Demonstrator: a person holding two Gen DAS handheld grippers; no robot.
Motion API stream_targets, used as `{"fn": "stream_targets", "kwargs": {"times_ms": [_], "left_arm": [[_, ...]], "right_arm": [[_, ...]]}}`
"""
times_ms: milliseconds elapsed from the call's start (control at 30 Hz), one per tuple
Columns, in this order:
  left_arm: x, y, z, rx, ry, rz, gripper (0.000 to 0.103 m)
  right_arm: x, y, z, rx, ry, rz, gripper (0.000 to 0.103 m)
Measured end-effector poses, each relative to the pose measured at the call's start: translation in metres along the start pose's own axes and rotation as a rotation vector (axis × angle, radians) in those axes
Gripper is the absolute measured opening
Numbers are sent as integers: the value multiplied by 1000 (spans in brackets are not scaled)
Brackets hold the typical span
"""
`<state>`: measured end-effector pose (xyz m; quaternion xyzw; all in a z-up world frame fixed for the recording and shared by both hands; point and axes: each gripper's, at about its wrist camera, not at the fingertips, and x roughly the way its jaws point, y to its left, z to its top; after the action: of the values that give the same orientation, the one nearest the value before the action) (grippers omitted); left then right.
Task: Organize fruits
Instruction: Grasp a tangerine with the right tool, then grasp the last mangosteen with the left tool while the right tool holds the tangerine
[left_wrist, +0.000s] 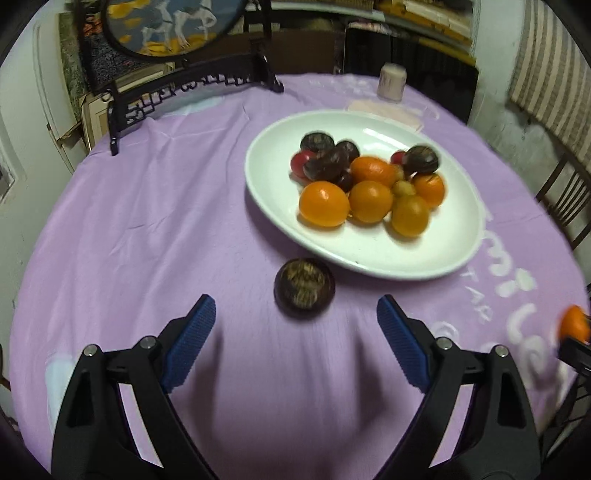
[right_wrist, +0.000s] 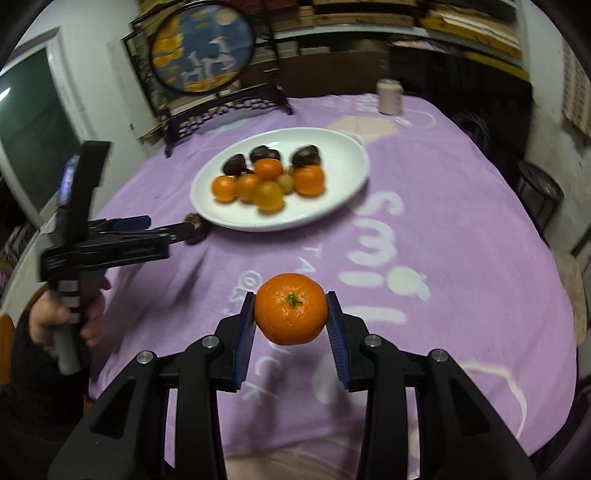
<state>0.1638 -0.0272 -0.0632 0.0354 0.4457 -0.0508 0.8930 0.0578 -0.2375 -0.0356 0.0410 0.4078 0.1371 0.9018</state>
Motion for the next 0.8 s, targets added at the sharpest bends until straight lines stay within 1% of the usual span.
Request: {"fn": "stream_targets", "kwargs": {"times_ms": [33, 67, 100, 133, 200, 267, 300, 333, 467, 567, 700, 800], "left_arm": [[7, -1, 2, 5, 12, 10, 83], [15, -3, 3, 8, 34, 8, 80], [20, -3, 5, 6, 46, -1, 73], [25, -3, 5, 0, 58, -13, 70], [34, -1, 6, -15, 78, -24, 65], [35, -1, 6, -10, 62, -12, 61], [35, -1, 7, -7, 57, -12, 55], [34, -2, 6, -6, 51, -16, 43], [29, -3, 2, -2, 44, -32, 43], [22, -1, -3, -21, 48, -67, 43], [-6, -2, -17, -32, 21, -124, 43], [-38, -6, -27, -21, -30, -167, 43]], "right_arm": [[-1, -1, -1, 4, -1, 2, 38], [-2, -2, -2, 8, -5, 8, 38], [-3, -3, -2, 8, -8, 12, 38], [-5, -4, -3, 7, -10, 14, 38], [-7, -4, -4, 6, -11, 21, 38], [-5, -2, -4, 2, -5, 30, 38], [-3, -1, -4, 0, -2, 35, 38], [-2, 1, -5, -3, 3, 42, 38], [-1, 10, -5, -16, 7, 49, 38], [-2, 13, -3, -23, 3, 50, 38], [1, 15, -2, -23, 7, 53, 38], [5, 18, 3, -32, 11, 60, 38]]}}
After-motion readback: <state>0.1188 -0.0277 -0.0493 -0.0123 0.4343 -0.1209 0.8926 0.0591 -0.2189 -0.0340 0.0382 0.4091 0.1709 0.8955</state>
